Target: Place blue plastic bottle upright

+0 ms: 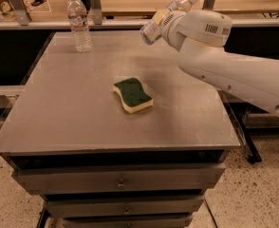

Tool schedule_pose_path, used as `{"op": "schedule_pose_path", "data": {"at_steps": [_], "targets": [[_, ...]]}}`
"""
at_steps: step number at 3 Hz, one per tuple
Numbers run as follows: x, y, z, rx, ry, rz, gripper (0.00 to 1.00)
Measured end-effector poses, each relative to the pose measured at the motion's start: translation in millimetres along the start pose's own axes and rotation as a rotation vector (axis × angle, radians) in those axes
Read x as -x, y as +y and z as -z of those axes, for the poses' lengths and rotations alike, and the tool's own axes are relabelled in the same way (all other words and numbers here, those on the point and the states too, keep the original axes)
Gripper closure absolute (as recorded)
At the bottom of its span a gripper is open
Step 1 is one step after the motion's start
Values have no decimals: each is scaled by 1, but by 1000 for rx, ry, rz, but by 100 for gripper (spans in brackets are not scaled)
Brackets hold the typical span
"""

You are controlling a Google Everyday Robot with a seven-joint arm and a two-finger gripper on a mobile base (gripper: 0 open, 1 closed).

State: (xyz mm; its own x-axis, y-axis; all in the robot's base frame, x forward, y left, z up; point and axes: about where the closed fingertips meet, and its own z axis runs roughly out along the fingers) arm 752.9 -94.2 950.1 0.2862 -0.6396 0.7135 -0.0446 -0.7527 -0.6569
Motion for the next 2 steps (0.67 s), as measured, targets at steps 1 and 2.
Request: {"op": "schedule_pose_path", "data": {"at_steps": [1, 2], "targets": [[-11, 7, -13, -33, 41, 111, 100], [-10, 9, -19, -63, 58, 334, 100]]}}
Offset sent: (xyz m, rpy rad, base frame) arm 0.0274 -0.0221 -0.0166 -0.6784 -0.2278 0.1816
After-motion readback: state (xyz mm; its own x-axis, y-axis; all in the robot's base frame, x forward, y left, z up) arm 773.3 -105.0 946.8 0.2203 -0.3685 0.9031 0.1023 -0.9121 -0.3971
